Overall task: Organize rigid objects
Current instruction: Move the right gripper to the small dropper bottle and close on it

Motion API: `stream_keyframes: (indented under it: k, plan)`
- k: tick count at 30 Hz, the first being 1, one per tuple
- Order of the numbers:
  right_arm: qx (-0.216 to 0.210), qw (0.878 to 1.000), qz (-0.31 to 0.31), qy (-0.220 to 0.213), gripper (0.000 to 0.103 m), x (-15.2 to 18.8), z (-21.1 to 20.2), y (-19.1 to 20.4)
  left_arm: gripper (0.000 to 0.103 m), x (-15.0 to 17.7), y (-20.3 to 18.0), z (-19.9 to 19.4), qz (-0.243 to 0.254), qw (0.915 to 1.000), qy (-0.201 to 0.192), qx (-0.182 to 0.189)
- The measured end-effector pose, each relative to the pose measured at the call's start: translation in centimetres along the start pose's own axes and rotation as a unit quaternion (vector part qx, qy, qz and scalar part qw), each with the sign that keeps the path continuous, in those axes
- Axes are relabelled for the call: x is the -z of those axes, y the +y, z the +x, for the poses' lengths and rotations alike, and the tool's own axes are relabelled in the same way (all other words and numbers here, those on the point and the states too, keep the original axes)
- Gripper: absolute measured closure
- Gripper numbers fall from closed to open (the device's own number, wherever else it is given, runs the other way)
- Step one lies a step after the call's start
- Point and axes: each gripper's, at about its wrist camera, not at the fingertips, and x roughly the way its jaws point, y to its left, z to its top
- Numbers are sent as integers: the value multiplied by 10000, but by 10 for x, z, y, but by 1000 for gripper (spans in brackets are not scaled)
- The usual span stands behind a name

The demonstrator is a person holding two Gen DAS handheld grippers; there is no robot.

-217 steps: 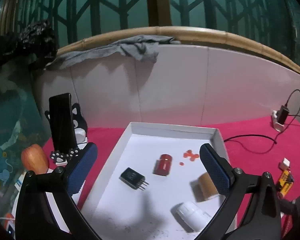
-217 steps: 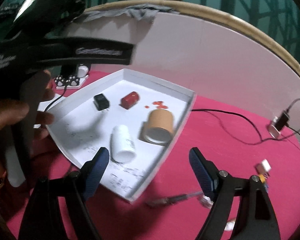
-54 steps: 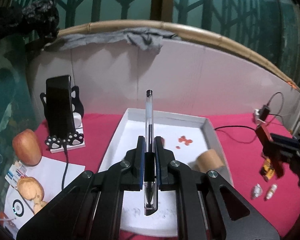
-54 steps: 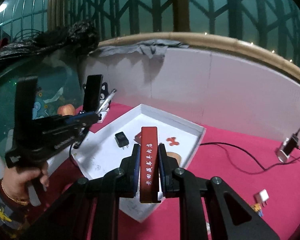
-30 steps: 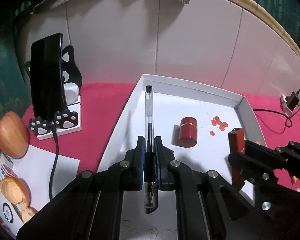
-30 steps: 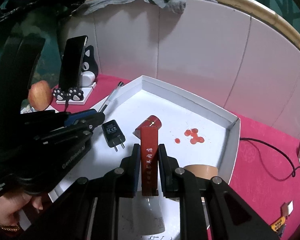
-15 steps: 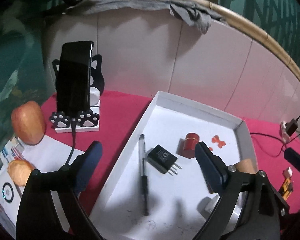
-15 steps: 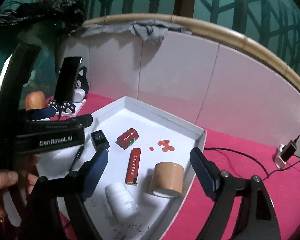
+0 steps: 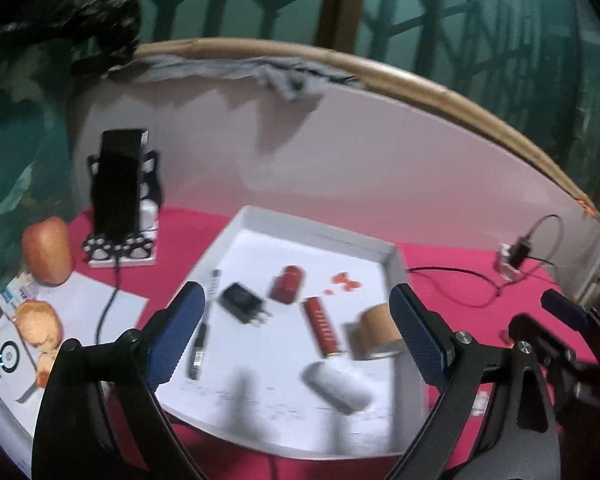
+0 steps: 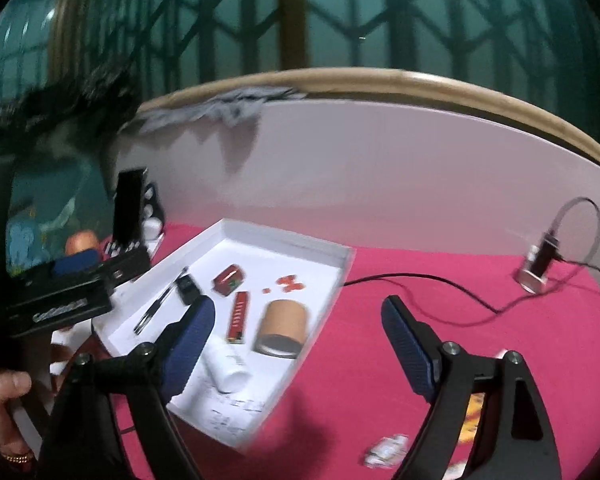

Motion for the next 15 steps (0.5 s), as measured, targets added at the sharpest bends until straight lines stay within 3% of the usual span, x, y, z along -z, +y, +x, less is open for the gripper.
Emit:
stream_keyframes:
  k: [9,15]
  plan:
    - [648,9941,814,-293,15,12,-54,-98,9,10,-71,-16,628,9955,2,713]
    - [633,9922,930,539,15,65,-39,-127,9,42,-120,8,1217,9854,576,1041]
